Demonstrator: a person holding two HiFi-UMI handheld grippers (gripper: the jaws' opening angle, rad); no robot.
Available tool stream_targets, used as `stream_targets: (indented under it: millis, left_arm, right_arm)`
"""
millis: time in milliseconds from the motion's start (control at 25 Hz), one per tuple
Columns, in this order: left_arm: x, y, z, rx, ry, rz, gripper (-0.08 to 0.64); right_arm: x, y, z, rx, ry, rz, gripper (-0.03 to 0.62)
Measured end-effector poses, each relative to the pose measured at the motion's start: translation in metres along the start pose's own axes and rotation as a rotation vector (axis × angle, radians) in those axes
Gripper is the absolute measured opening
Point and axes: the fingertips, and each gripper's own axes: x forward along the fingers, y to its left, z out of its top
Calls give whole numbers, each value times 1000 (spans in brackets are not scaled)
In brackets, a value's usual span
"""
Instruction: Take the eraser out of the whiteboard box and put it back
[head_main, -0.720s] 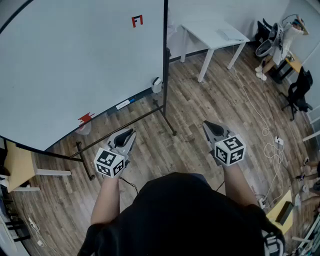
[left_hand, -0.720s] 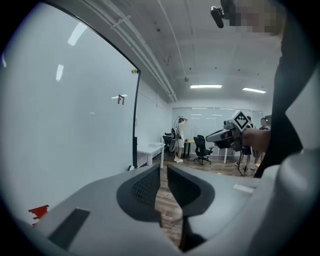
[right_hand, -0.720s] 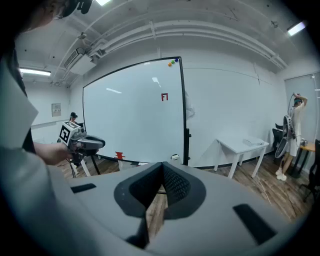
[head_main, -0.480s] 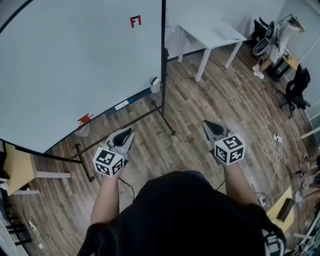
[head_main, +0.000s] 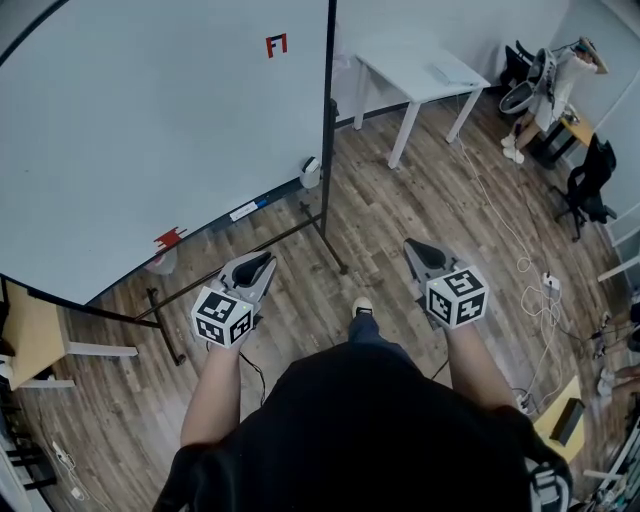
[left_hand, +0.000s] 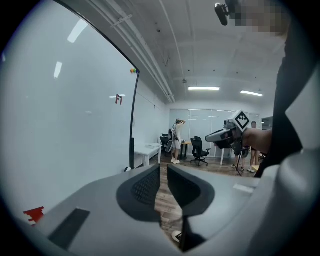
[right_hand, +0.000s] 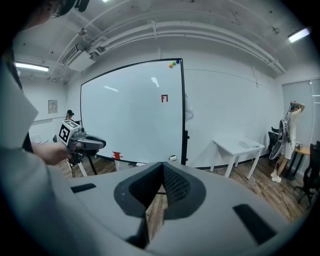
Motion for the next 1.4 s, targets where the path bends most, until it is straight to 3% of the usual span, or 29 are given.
stream_targets:
  millis: [480, 1400]
  left_arm:
    - [10, 10, -5, -26, 21, 24, 52]
    - [103, 40, -3, -31, 78, 15, 63]
  right_arm:
    - [31, -4, -5, -26, 52, 24, -5]
    - [107, -84, -17, 22, 133, 74, -5]
